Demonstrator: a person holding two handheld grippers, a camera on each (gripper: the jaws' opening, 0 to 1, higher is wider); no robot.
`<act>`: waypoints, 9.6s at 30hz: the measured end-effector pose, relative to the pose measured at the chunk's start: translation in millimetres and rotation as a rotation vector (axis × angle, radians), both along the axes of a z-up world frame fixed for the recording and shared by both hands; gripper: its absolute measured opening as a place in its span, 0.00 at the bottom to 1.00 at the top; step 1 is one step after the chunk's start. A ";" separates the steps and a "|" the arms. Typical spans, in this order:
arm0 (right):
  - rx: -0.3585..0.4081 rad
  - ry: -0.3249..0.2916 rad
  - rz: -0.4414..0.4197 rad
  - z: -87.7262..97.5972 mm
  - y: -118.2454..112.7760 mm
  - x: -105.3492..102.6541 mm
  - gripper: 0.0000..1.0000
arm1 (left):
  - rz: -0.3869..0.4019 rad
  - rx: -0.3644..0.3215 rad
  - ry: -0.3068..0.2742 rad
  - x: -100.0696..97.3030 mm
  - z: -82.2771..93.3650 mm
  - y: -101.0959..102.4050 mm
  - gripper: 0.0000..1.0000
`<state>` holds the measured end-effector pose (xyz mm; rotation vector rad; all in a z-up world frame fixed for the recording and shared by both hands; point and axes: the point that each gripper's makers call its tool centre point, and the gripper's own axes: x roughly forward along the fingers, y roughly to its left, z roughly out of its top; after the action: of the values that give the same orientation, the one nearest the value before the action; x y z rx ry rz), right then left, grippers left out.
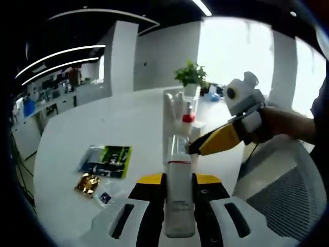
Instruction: Arrange the skincare products in the storage area until every visible bottle or jar stands upright without overlapping.
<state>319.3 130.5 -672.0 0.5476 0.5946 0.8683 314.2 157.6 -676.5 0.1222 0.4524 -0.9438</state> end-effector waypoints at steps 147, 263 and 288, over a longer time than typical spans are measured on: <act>-0.385 -0.228 0.320 -30.3 31.8 -33.3 0.20 | -0.155 0.329 -0.015 -16.0 -53.9 7.4 0.22; -0.685 -0.171 0.214 -56.1 -53.3 -20.9 0.15 | -0.182 0.434 0.057 8.6 -74.8 -5.3 0.09; -0.768 -0.118 0.209 -67.8 -77.6 -5.9 0.22 | -0.167 0.367 0.072 17.3 -81.0 -38.7 0.05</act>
<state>313.4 53.0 -739.8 -0.2635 0.8245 0.7859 331.5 119.0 -757.5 0.4655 0.6872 -1.0235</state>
